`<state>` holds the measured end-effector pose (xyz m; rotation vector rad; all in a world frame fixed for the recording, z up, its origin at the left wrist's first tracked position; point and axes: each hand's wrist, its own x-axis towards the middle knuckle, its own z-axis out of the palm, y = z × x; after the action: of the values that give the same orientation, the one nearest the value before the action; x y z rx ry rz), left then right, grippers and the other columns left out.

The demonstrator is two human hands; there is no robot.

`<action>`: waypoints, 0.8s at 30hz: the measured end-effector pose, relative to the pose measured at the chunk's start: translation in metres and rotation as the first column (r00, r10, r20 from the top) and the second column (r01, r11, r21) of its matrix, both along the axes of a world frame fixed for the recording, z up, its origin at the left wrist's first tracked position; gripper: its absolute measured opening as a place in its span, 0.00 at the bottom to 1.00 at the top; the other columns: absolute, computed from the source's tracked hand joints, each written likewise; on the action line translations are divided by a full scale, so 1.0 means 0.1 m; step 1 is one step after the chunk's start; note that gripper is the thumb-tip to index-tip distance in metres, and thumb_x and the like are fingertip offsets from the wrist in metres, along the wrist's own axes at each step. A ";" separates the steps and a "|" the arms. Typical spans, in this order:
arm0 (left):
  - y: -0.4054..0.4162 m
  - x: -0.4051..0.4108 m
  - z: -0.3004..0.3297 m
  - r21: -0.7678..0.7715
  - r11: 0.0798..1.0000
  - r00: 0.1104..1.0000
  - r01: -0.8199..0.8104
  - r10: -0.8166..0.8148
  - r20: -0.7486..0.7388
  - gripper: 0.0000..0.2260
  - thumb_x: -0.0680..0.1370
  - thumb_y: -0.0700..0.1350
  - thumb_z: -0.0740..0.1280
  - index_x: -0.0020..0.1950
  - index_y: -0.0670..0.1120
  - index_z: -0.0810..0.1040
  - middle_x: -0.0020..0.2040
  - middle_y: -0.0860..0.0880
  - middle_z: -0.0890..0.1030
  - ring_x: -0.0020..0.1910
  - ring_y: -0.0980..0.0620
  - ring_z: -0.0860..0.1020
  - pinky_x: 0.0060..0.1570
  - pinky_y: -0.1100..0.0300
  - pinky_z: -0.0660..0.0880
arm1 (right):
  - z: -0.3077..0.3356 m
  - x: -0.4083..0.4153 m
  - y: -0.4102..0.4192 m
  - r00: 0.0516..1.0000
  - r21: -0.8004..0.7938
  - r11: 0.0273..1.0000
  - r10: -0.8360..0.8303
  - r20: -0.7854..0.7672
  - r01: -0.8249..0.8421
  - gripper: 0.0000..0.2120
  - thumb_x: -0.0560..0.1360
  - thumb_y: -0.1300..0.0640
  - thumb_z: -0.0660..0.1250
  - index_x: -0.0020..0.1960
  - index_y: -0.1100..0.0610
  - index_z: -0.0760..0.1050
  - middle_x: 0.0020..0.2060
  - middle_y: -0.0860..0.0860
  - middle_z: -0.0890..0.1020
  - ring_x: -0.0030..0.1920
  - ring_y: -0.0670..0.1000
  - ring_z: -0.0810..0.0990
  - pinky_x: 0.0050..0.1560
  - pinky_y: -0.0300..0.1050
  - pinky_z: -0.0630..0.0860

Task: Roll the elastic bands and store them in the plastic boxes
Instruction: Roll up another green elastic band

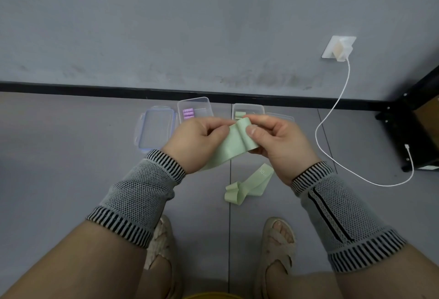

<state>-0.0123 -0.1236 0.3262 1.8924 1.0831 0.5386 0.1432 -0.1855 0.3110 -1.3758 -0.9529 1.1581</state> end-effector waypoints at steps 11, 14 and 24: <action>0.00 0.00 0.05 0.085 0.993 0.996 0.084 -0.085 0.005 0.14 0.78 0.40 0.64 0.56 0.59 0.75 0.44 0.66 0.77 0.43 0.76 0.74 0.45 0.80 0.68 | 0.03 0.06 0.00 0.999 0.021 0.999 -0.025 -0.039 0.026 0.09 0.77 0.65 0.62 0.51 0.55 0.78 0.41 0.52 0.83 0.41 0.47 0.81 0.45 0.44 0.78; 0.00 0.00 0.06 0.143 0.988 0.998 0.056 -0.054 -0.019 0.12 0.77 0.41 0.66 0.57 0.54 0.79 0.42 0.67 0.75 0.41 0.77 0.73 0.44 0.80 0.67 | 0.04 0.05 -0.01 1.000 0.038 0.999 -0.025 -0.017 0.026 0.09 0.76 0.67 0.63 0.50 0.54 0.76 0.36 0.51 0.80 0.36 0.45 0.80 0.39 0.39 0.77; -0.03 0.04 0.03 0.174 0.985 0.999 0.023 -0.030 0.039 0.12 0.75 0.40 0.68 0.58 0.47 0.80 0.43 0.65 0.76 0.41 0.78 0.73 0.45 0.80 0.67 | 0.05 0.01 -0.01 0.995 0.046 0.998 -0.041 0.088 0.037 0.11 0.73 0.66 0.69 0.47 0.52 0.72 0.36 0.51 0.79 0.35 0.47 0.81 0.39 0.48 0.79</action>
<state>-0.0080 -0.1265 0.3292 2.0335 1.0103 0.6731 0.1444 -0.1863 0.3157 -1.4142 -1.0050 1.0481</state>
